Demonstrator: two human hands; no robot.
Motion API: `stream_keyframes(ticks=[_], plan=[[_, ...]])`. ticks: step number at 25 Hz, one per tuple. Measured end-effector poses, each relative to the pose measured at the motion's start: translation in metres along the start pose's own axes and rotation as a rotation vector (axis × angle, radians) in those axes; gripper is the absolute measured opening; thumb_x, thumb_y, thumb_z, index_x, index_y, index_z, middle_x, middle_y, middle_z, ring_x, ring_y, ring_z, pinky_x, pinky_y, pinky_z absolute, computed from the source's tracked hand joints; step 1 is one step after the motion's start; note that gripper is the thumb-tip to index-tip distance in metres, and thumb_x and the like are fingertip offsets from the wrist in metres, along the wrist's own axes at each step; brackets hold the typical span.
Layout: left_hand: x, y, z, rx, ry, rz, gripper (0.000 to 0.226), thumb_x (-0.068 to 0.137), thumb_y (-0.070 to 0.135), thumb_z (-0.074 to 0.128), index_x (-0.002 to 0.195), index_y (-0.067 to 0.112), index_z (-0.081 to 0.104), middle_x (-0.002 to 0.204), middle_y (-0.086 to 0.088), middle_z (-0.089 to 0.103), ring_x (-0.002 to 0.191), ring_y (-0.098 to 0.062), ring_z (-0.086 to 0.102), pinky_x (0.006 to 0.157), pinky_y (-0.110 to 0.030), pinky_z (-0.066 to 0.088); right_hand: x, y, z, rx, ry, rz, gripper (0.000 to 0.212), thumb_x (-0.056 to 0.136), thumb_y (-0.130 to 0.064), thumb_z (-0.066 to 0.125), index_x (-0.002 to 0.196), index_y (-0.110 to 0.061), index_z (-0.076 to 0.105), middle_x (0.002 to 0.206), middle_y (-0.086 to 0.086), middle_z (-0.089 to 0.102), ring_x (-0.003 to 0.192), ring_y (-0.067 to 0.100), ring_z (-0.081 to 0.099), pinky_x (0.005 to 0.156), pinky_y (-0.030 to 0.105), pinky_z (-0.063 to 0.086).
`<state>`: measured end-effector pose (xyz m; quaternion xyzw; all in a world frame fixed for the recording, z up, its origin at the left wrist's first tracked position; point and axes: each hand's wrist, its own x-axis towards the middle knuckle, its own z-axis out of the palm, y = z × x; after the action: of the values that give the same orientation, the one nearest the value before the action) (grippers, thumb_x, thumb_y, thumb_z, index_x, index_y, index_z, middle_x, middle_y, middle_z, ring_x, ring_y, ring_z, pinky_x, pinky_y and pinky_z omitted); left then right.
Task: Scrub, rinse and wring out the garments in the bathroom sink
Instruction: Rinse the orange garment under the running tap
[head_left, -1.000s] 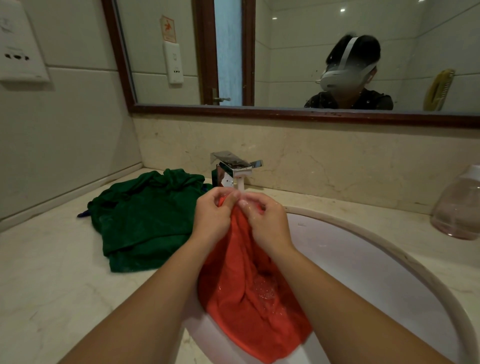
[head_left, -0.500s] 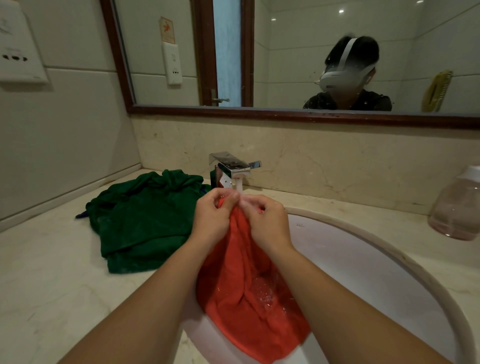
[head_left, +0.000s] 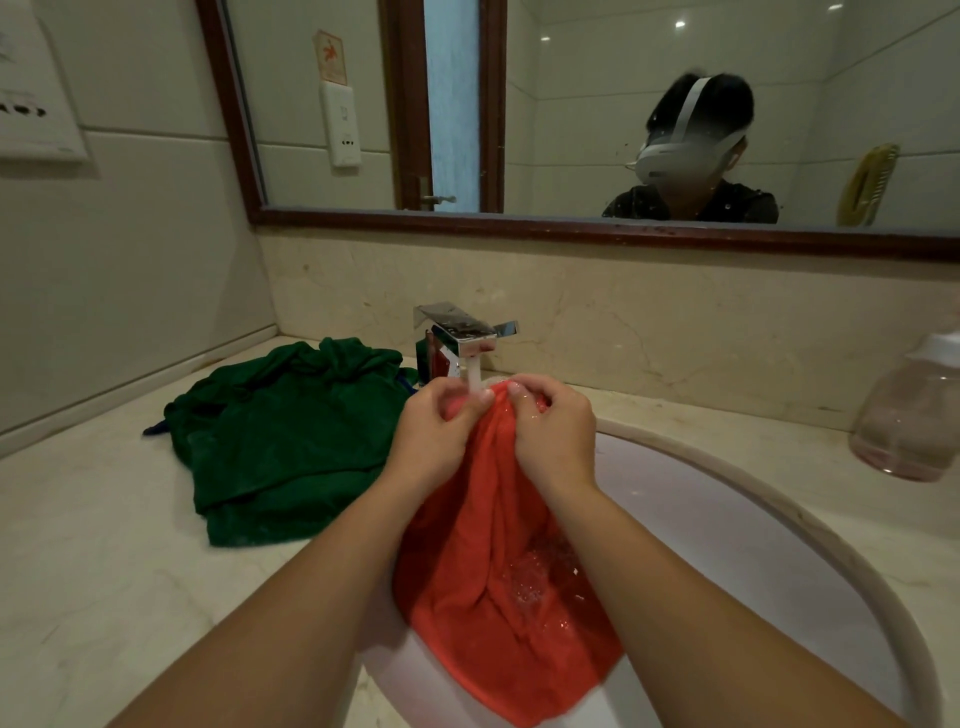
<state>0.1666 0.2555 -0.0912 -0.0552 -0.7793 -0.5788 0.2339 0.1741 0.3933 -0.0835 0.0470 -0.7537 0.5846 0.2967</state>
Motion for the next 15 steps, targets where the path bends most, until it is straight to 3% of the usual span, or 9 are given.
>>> stream_keyframes(ticks=[3,5,9,13,15], plan=[[-0.001,-0.003,0.007,-0.027,-0.006,0.045,0.014,0.088,0.034,0.078,0.085,0.023,0.070,0.078,0.006,0.068,0.071,-0.005,0.059,0.066,-0.026,0.047,0.003,0.001,-0.003,-0.029,0.078,-0.004,0.011,0.096,-0.017,0.068,0.100,-0.015,0.079,0.093,-0.006,0.075,0.090,0.008,0.064,0.081,0.018,0.045],[0.001,0.001,0.008,-0.098,0.078,-0.011,0.011,0.087,0.032,0.080,0.086,0.026,0.070,0.084,0.003,0.071,0.080,-0.011,0.065,0.071,-0.028,0.052,0.003,0.001,0.001,-0.021,0.077,-0.021,0.013,0.096,-0.018,0.068,0.101,-0.015,0.079,0.096,-0.005,0.076,0.091,0.008,0.064,0.082,0.018,0.045],[0.004,0.006,0.007,-0.310,0.159,-0.154,0.014,0.090,0.015,0.076,0.099,0.023,0.069,0.099,0.004,0.073,0.090,-0.007,0.069,0.075,-0.017,0.055,0.001,0.004,0.010,0.043,-0.026,0.019,0.007,0.095,-0.020,0.069,0.095,-0.022,0.076,0.089,-0.014,0.073,0.085,0.000,0.065,0.076,0.015,0.048],[0.004,0.008,0.008,-0.418,0.167,-0.184,0.011,0.092,0.006,0.072,0.098,0.015,0.071,0.091,0.002,0.076,0.081,-0.005,0.070,0.068,-0.016,0.053,-0.001,0.010,0.016,0.089,-0.194,0.061,0.012,0.092,-0.023,0.075,0.103,-0.020,0.077,0.097,-0.010,0.075,0.092,0.004,0.068,0.083,0.021,0.051],[0.004,0.006,0.006,-0.362,0.137,-0.140,0.013,0.092,0.008,0.072,0.094,0.020,0.071,0.088,0.003,0.076,0.081,-0.007,0.070,0.069,-0.017,0.053,-0.001,0.009,0.016,0.156,-0.192,0.068,0.009,0.091,-0.016,0.074,0.092,-0.023,0.078,0.083,-0.016,0.074,0.080,-0.003,0.065,0.075,0.016,0.049]])
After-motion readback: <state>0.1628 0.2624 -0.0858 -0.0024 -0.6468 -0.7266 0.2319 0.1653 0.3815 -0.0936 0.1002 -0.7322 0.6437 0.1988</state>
